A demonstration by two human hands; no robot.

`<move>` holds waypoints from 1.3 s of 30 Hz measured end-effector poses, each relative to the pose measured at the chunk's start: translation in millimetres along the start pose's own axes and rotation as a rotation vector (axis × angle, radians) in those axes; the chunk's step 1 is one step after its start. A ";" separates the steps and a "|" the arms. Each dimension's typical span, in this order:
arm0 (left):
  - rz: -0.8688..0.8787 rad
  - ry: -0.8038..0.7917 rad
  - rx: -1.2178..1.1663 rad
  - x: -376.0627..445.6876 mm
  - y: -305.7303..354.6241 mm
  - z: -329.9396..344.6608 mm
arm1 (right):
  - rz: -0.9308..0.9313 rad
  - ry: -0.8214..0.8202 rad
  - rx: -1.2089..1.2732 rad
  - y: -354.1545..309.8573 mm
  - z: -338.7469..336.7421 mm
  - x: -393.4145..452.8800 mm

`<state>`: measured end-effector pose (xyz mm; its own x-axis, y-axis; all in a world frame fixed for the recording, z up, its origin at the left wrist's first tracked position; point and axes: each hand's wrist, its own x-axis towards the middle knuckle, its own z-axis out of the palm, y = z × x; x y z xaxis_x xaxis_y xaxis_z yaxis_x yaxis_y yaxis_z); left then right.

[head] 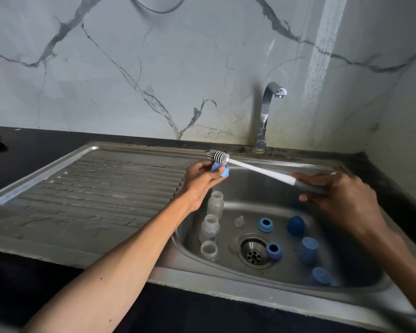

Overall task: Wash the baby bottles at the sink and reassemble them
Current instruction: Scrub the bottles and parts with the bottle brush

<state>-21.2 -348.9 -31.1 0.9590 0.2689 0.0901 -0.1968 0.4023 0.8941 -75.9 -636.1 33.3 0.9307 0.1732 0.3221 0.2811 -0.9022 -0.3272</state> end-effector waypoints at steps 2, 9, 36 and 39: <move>0.019 0.000 0.037 -0.8 -1.4 4.0 | -0.001 -0.020 0.005 0.2 -1.3 1.1; 0.096 0.162 -0.020 8.1 10.9 -8.2 | 0.027 -0.031 0.039 15.3 -11.8 9.5; 0.267 -0.820 1.347 -47.5 -56.6 48.1 | 0.034 -0.044 0.026 48.6 -5.0 19.8; 0.245 -0.983 1.534 -51.9 -77.8 54.3 | 0.038 -0.066 0.016 47.7 -5.2 20.5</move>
<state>-44.6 -441.6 -81.5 0.8105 -0.5839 -0.0461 -0.5374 -0.7727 0.3379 -44.6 -677.6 28.9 0.9540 0.1656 0.2498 0.2489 -0.9022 -0.3524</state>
